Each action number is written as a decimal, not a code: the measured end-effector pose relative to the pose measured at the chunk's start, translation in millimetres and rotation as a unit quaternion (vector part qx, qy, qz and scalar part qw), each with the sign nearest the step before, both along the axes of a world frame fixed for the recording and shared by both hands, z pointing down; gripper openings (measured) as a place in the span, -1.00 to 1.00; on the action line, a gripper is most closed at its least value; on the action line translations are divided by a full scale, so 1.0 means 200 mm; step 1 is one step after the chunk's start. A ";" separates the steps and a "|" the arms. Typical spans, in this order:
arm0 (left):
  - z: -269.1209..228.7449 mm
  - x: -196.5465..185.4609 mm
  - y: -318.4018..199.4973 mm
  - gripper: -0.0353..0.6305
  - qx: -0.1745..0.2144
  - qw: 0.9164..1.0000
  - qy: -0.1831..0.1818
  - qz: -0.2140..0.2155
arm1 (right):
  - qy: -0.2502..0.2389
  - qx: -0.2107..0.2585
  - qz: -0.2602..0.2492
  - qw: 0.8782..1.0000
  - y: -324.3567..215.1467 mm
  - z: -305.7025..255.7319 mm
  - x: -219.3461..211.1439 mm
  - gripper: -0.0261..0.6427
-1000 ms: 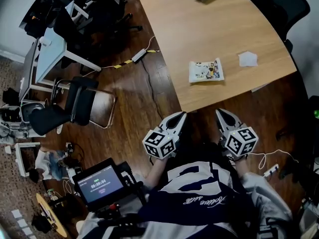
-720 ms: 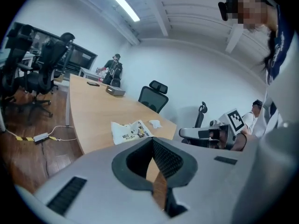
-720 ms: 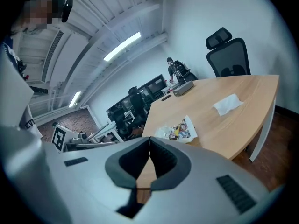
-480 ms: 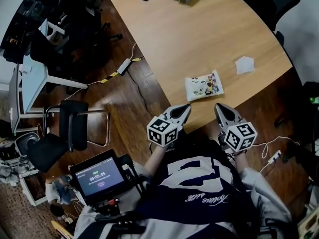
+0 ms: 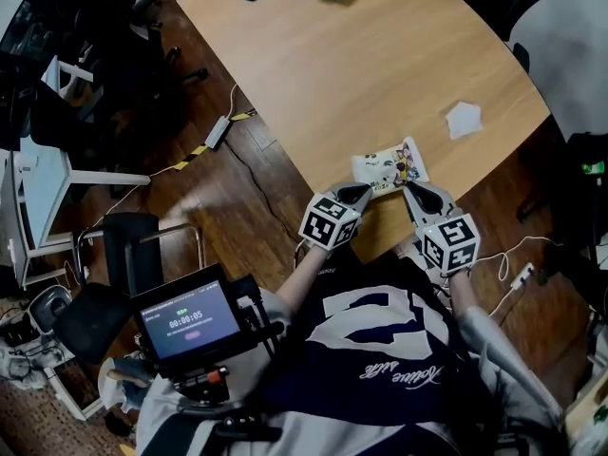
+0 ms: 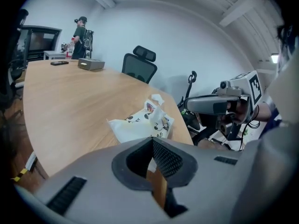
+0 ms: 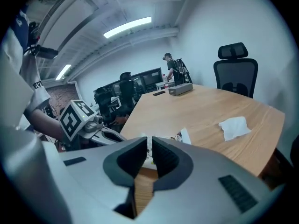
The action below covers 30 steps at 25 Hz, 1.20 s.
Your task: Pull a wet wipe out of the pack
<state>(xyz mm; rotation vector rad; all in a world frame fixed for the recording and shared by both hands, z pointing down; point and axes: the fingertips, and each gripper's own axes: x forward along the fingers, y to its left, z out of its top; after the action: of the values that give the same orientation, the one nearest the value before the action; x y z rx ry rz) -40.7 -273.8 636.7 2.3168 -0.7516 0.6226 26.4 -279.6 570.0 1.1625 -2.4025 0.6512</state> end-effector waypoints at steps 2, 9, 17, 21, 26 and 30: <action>0.05 0.00 0.00 -0.88 -0.011 1.000 -0.015 0.013 | 0.024 0.005 -0.009 1.000 -0.02 0.02 -0.02 -0.83; 0.08 0.01 -0.01 -0.88 -0.022 0.997 -0.055 0.045 | 0.095 0.005 -0.047 0.994 -0.04 0.08 -0.08 -0.60; 0.10 0.02 -0.02 -0.88 -0.013 0.996 -0.071 0.047 | 0.201 0.025 -0.123 0.971 -0.12 0.23 -0.19 -0.57; 0.13 0.03 -0.04 -0.88 -0.005 0.996 -0.075 0.047 | 0.199 0.004 -0.114 0.973 -0.17 0.31 -0.20 -0.58; 0.14 0.03 -0.04 -0.88 -0.009 0.996 -0.074 0.051 | 0.165 -0.027 -0.085 0.982 -0.18 0.32 -0.19 -0.86; 0.14 0.02 -0.04 -0.88 -0.014 0.996 -0.076 0.050 | 0.052 -0.062 -0.025 0.996 -0.19 0.23 -0.17 -0.87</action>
<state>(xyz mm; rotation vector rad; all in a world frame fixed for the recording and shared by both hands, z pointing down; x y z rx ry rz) -35.8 -281.3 665.7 2.3119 -0.6937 0.8570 -8.4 -318.2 615.5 1.0548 -2.2632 0.6956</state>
